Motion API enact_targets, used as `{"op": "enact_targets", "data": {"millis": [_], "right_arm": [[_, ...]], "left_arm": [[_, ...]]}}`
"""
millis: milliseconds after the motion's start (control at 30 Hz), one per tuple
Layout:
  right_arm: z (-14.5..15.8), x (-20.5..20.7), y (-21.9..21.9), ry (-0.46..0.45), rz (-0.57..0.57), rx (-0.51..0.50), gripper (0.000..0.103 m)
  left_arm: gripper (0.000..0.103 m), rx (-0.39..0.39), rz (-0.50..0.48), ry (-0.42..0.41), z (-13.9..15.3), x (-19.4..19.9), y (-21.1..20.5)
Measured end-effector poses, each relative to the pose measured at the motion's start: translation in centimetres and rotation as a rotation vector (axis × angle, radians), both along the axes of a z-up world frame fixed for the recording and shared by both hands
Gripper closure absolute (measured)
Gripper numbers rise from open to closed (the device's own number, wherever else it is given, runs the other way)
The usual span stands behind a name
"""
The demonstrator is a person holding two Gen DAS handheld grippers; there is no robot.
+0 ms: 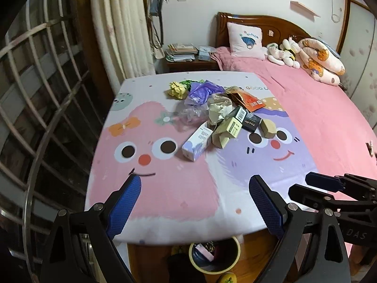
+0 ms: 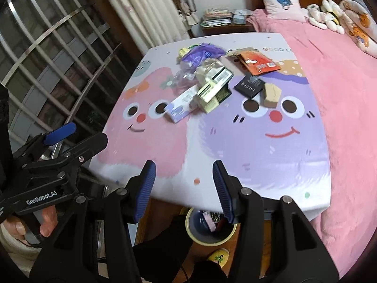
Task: Collect trash
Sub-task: 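Raise both tools back over the table toward the remaining trash, then grasp the white medicine box with the left tool while the right tool grasps the green barcode box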
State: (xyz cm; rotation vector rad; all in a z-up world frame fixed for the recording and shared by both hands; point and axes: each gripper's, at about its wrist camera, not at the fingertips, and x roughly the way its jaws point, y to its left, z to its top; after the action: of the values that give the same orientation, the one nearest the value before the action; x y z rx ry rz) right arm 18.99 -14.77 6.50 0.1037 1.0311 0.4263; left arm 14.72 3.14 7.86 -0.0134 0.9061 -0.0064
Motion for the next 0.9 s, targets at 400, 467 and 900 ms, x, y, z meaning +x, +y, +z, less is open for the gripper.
{"op": "enact_targets", "data": {"millis": [400,467,900], "right_arm": [[-3.5,9.5,2.8,0.100,-0.217,0.001,0.056],[-4.4,10.9,3.3,0.117,-0.250,0.000,0.056],[-9.1,20.3,5.1,0.198,-0.398,0.001,0.056]], "left_arm": [[0.009,0.009,-0.192,0.079,-3.8,13.8,4.6],[0.009,0.008,-0.219,0.107,-5.0,15.7,5.1],[0.009,0.010,-0.341,0.222,-11.7,22.7,4.5]]}}
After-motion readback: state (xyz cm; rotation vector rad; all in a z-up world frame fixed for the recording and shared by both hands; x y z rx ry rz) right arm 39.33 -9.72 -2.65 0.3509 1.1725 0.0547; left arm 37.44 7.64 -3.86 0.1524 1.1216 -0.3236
